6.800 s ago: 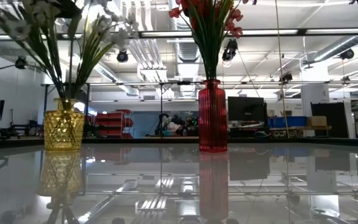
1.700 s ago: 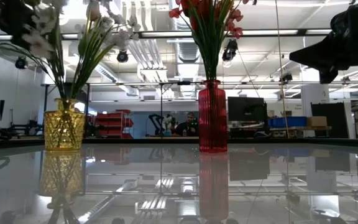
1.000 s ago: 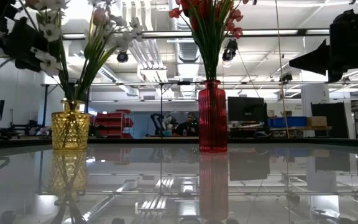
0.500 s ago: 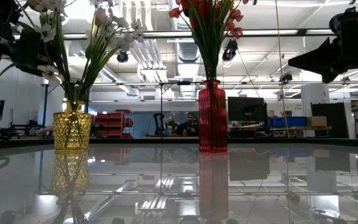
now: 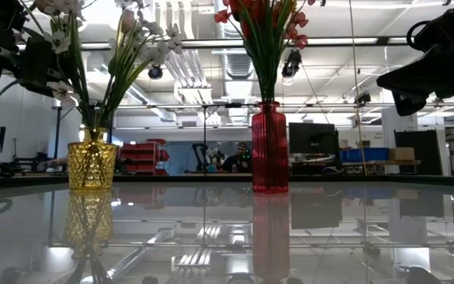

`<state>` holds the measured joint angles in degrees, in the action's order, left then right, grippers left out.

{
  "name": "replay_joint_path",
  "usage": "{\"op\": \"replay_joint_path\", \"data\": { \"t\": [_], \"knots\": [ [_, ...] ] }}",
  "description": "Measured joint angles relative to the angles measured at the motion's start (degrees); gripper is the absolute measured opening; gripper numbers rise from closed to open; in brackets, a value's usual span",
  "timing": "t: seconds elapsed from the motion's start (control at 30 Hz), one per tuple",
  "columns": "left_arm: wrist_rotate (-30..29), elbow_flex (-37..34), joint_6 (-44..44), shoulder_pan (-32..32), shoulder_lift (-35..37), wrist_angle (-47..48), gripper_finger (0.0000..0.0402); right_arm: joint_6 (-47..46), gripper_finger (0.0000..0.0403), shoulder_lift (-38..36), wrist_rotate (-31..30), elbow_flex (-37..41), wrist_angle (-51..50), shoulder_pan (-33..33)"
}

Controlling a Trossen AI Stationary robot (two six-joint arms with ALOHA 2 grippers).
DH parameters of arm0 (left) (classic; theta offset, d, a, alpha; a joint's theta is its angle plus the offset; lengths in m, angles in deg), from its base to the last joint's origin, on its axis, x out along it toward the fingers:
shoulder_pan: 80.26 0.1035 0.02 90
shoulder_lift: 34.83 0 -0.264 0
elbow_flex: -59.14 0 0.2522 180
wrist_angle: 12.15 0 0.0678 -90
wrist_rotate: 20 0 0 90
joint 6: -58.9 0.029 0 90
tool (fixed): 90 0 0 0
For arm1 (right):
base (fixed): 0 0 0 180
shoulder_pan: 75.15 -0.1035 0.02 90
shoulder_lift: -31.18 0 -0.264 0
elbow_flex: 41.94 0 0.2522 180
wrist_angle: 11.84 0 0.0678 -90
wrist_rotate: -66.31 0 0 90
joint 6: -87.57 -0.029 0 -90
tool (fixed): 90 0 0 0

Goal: Sort flowers into vase by color
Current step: Return to Home Position

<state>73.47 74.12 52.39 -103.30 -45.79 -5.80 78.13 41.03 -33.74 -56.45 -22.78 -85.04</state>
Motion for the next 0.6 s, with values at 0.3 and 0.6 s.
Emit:
{"op": "replay_joint_path", "data": {
  "t": [0.3,0.6],
  "knots": [
    [0.02,0.00,0.00,0.00,0.00,0.01,0.0228,0.00,0.0013,0.07,-0.28,0.00,0.17,0.02],
    [0.02,0.00,-0.01,0.00,0.00,0.00,0.0228,0.00,0.0013,0.07,-0.38,0.00,0.41,0.02]
  ]
}}
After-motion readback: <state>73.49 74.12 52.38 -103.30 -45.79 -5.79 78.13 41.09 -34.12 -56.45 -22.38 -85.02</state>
